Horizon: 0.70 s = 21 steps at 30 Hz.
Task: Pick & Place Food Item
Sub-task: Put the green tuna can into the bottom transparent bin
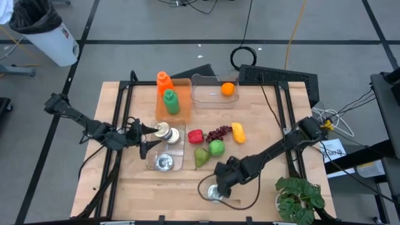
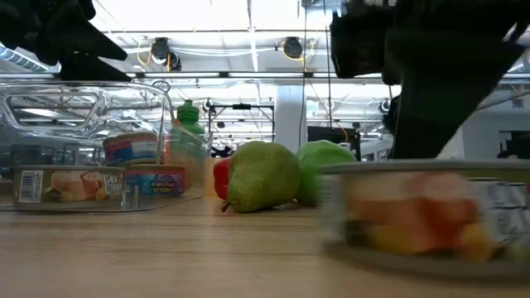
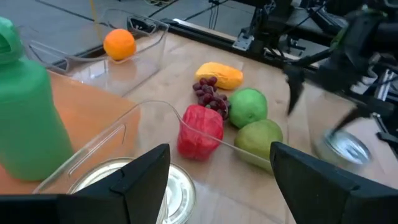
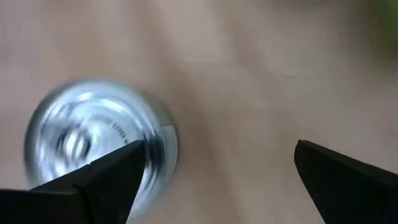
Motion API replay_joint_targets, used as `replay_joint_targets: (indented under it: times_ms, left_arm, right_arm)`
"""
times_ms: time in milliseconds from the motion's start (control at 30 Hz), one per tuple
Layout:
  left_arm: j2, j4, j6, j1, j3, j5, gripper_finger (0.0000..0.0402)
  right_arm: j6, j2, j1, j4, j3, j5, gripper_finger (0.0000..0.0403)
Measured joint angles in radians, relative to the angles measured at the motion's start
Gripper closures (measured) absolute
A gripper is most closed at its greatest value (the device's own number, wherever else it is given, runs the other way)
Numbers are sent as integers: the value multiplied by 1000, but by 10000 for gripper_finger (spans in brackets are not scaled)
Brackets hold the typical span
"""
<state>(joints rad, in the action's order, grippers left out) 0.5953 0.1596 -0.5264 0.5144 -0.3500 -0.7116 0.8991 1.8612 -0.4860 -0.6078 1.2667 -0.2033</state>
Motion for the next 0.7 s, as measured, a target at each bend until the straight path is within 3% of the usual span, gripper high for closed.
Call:
replay_joint_targets:
  times_ms: [100, 267, 433, 700]
  left_arm:
    - [0, 0, 14, 0, 0, 0, 107]
    - [0, 0, 23, 0, 0, 0, 114]
    - [0, 0, 24, 0, 0, 0, 125]
    - [0, 1, 65, 0, 0, -1, 117]
  right_arm:
    - [25, -33, 16, -87, -3, -60, 12]
    - [32, -97, 38, -186, -6, -57, 12]
    - [35, -120, 54, -221, -12, 74, 12]
    - [65, -122, 81, -196, -94, 155, 12]
